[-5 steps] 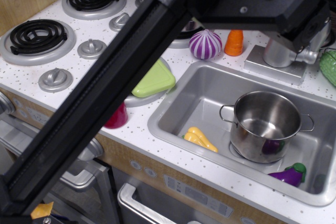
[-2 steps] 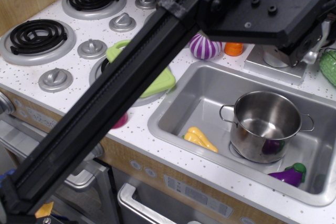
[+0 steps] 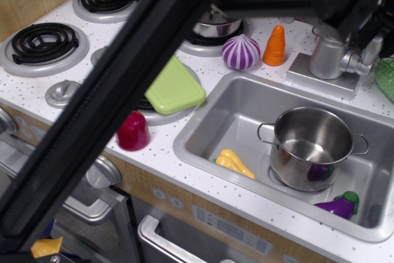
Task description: Turn lever vertical to front
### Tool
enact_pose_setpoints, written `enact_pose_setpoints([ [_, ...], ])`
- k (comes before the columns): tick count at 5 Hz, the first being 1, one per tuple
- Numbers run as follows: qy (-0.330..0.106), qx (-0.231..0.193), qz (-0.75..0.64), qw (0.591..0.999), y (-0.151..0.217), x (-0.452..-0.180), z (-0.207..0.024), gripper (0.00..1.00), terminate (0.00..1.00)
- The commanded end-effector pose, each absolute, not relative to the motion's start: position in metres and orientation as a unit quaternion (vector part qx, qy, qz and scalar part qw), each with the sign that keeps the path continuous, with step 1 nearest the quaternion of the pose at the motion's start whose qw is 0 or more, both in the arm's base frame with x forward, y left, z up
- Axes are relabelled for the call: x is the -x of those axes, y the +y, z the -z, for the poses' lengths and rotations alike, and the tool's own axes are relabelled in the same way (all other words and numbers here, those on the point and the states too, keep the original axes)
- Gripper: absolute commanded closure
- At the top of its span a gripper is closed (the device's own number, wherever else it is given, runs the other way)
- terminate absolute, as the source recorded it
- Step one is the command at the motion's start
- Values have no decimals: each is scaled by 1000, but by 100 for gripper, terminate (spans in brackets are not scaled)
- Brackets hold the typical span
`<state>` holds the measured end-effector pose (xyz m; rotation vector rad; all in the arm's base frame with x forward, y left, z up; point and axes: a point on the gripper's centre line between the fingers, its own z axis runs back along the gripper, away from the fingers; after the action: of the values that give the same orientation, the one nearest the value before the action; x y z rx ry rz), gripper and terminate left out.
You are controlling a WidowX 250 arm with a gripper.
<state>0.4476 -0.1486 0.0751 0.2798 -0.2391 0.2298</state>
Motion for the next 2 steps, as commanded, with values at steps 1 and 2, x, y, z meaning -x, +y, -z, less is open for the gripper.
enact_pose_setpoints([
  [1, -127, -108, -139, 976, -148, -427, -104, 0, 0],
  [2, -112, -87, -139, 980, -147, -426, -97, 0, 0],
])
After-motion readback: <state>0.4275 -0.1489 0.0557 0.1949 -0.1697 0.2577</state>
